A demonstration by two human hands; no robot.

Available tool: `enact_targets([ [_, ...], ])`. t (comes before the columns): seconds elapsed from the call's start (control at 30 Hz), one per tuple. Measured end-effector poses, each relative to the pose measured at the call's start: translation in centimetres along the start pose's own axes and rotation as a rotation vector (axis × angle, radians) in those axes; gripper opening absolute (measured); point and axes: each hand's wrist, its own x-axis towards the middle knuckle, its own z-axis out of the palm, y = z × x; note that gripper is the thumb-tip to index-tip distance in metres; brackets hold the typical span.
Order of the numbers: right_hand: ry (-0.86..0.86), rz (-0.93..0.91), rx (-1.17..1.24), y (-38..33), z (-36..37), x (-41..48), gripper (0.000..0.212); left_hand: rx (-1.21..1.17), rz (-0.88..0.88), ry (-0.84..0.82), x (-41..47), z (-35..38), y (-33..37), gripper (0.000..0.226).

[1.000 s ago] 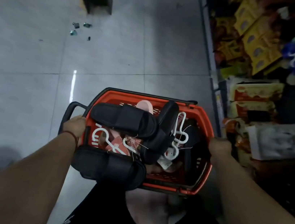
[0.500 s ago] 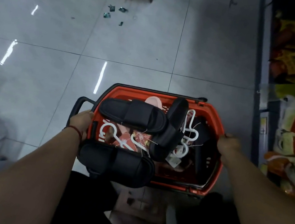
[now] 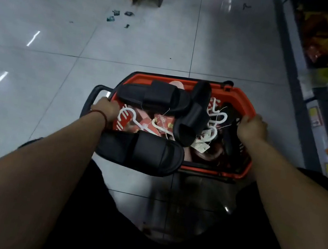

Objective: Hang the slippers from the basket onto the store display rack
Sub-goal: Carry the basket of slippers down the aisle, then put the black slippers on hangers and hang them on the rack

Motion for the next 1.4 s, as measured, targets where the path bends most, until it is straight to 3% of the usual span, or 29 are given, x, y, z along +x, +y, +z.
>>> enact_targets([
  [0.13,-0.138,-0.139,-0.221,-0.7,-1.7,-3.0,0.052,0.434,0.251,-0.105,-5.5,-3.1,2.1,0.061],
  [0.27,-0.348,-0.307,-0.399,-2.8,-6.4,-3.9,0.035,0.478,0.467,-0.160,-9.0,-4.6,5.4,0.035],
  [0.37,-0.428,-0.385,-0.336,-4.8,-9.0,-4.6,0.021,0.543,0.584,-0.275,-9.9,-4.1,7.2,0.027],
  [0.47,-0.414,-0.465,-0.242,-5.2,-8.4,-4.0,0.020,0.604,0.721,-0.112,-7.7,-1.9,7.6,0.014],
  [0.53,-0.531,-0.428,-0.205,-5.5,-7.6,-3.4,0.017,0.522,0.718,0.020,-6.4,-0.5,8.1,0.026],
  [0.57,-0.542,-0.411,-0.171,-6.0,-7.3,-3.1,0.017,0.440,0.701,0.011,-6.1,0.0,8.8,0.034],
  [0.63,-0.462,-0.388,-0.147,-7.2,-6.3,-2.2,0.021,0.342,0.664,-0.093,-5.5,0.4,10.2,0.050],
  [0.73,-0.323,-0.454,-0.367,-8.6,-4.4,-0.8,0.026,0.424,0.650,-0.232,-4.5,0.5,11.0,0.078],
  [0.87,-0.399,-0.476,-0.407,-9.7,-1.8,0.0,0.016,0.467,0.639,-0.257,-3.2,-0.1,10.8,0.097],
  [1.0,-0.342,-0.417,-0.263,-9.2,-0.1,0.5,0.015,0.405,0.640,-0.140,-3.3,-0.3,10.8,0.093],
  [1.2,-0.357,-0.226,0.106,-8.3,-1.6,0.6,0.012,0.240,0.638,-0.037,-3.8,-0.5,10.7,0.067],
  [1.4,-0.421,-0.326,0.173,-7.2,-1.6,-0.4,0.014,0.190,0.631,-0.053,-4.8,0.0,10.5,0.052],
])
